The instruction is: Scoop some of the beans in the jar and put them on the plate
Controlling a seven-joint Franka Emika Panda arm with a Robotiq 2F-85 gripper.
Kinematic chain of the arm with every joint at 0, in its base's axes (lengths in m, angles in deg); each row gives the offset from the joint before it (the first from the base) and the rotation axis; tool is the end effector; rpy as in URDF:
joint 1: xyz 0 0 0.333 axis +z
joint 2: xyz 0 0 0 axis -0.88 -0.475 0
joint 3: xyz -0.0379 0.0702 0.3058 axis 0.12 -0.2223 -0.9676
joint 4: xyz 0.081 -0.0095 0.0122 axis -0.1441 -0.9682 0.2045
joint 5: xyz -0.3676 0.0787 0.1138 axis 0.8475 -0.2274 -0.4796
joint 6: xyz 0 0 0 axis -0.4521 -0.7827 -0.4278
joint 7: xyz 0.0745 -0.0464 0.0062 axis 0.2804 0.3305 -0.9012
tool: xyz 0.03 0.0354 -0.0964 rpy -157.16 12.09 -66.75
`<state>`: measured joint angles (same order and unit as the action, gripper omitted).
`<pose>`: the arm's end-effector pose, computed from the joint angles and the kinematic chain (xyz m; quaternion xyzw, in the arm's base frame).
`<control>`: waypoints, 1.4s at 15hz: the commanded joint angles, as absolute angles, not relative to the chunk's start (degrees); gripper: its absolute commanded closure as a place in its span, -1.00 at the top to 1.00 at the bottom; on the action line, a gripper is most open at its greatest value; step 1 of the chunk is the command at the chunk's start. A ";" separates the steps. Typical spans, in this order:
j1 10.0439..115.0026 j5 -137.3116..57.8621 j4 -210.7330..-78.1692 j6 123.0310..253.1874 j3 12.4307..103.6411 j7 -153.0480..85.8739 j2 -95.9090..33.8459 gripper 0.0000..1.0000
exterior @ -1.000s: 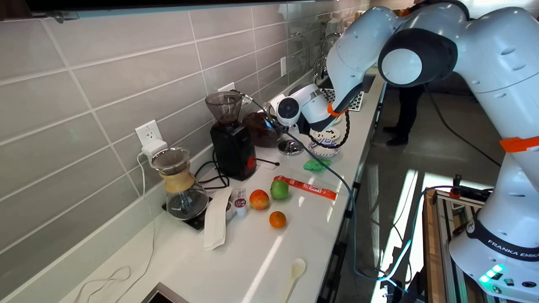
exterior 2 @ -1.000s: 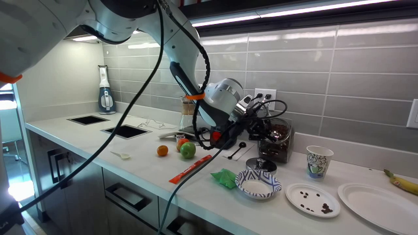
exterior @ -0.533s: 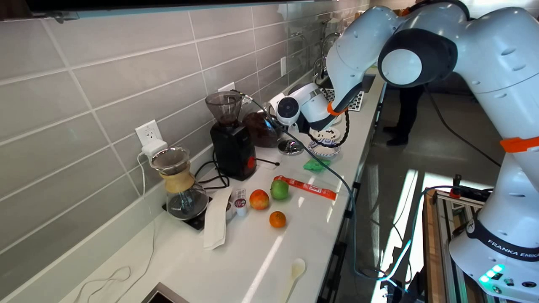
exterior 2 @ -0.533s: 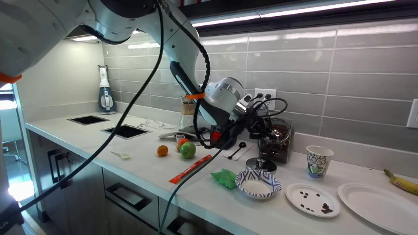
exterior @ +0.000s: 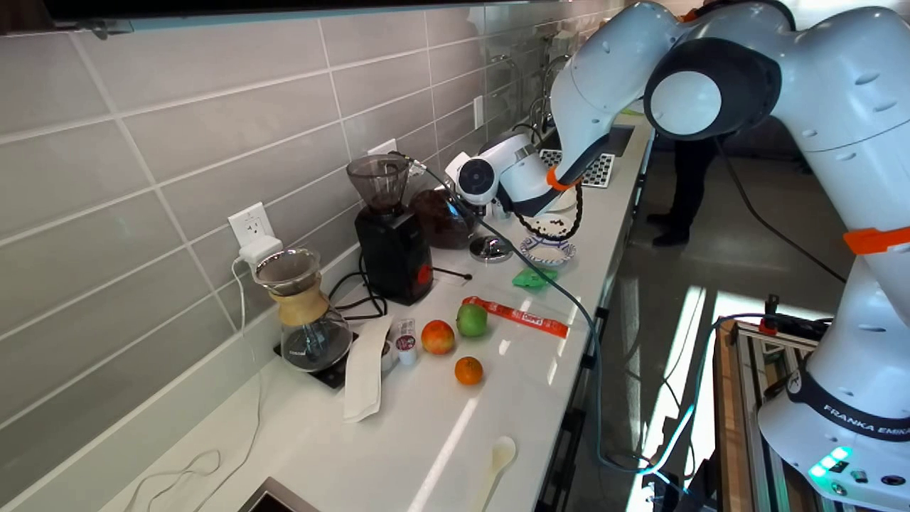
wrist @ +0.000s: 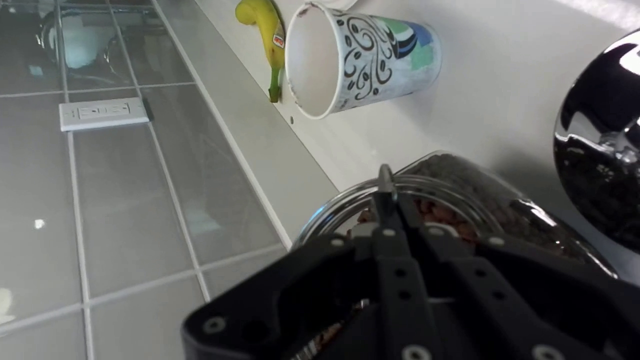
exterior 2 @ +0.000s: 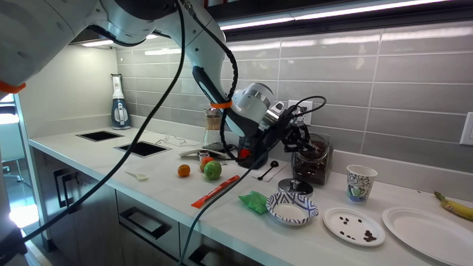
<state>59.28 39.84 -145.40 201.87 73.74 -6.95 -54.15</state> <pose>0.6732 -0.2150 0.2497 0.8437 0.1790 0.1153 0.4928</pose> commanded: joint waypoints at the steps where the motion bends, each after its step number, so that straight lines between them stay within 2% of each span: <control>1: 54.91 37.57 -145.14 200.18 68.13 -18.10 -53.03 -0.98; 12: 48.51 15.50 -141.90 198.15 61.80 -44.43 -54.03 -0.98; 21: 49.67 5.49 -135.30 195.59 63.24 -48.70 -57.93 -0.98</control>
